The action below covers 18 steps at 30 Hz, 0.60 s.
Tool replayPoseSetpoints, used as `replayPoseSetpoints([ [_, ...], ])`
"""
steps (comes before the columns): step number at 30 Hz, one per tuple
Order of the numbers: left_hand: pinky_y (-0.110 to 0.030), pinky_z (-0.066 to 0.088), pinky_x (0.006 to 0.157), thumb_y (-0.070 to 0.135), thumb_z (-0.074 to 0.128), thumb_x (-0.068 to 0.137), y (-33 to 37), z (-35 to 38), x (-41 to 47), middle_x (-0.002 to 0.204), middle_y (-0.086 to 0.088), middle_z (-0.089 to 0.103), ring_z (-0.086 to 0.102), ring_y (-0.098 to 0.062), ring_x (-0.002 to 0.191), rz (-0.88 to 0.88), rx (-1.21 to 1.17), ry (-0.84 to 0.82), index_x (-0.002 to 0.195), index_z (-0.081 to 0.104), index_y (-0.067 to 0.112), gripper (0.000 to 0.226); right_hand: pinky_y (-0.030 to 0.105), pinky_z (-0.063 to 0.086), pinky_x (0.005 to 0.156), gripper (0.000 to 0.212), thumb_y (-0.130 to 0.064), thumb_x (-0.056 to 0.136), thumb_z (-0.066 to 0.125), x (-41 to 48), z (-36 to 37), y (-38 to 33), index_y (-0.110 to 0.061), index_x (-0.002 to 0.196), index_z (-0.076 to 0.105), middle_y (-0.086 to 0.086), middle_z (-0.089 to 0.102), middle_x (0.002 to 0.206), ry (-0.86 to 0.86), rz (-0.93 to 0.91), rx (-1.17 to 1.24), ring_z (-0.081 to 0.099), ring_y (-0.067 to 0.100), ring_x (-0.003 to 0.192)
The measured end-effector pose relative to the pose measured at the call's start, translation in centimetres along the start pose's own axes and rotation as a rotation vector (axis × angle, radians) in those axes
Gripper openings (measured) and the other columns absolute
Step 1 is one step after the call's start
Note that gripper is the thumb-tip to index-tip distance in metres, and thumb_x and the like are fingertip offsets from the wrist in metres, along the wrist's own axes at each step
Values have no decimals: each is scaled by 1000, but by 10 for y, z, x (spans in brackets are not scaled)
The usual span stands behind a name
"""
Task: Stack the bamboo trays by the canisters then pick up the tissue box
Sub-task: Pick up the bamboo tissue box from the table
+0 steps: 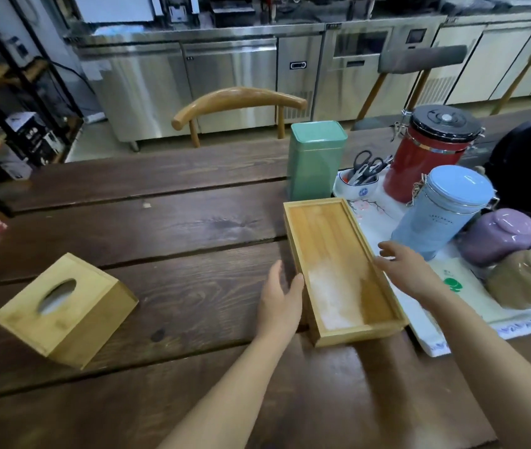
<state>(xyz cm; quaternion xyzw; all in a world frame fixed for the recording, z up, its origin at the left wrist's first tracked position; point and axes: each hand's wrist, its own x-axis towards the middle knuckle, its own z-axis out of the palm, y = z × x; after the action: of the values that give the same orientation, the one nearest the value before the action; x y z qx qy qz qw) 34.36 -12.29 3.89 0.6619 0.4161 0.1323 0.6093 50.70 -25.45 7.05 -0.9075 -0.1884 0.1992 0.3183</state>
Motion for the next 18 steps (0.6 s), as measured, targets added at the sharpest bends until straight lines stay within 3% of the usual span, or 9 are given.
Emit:
replayPoseSetpoints([
  [4, -43, 33, 108, 46, 44, 90, 9, -60, 3, 147, 2, 37, 36, -20, 132, 196, 337, 91, 140, 32, 29, 53, 40, 40, 96, 45, -20, 91, 51, 0, 21, -52, -4, 132, 42, 20, 53, 132, -20, -154, -207, 52, 33, 118],
  [9, -40, 32, 108, 42, 43, 91, 1, -157, -1, 142, -3, 44, 39, -23, 128, 313, 672, 316, 139, 35, 19, 54, 35, 41, 91, 41, -20, 89, 54, -9, 86, -121, -4, 127, 47, 21, 56, 128, -136, -343, -309, 52, 34, 115],
  [14, -39, 35, 98, 34, 52, 88, -29, -264, -15, 128, -10, 55, 48, -28, 117, 255, 840, 557, 130, 46, 12, 48, 39, 41, 99, 45, -23, 90, 53, -30, 165, -194, -3, 129, 44, 21, 51, 134, -281, -484, -316, 48, 33, 123],
  [18, -40, 29, 106, 37, 49, 89, -63, -324, -28, 138, -11, 48, 41, -26, 127, 105, 875, 653, 133, 42, 14, 50, 39, 45, 88, 37, -26, 92, 50, -56, 223, -242, -3, 120, 48, 20, 58, 123, -407, -560, -264, 54, 33, 113],
])
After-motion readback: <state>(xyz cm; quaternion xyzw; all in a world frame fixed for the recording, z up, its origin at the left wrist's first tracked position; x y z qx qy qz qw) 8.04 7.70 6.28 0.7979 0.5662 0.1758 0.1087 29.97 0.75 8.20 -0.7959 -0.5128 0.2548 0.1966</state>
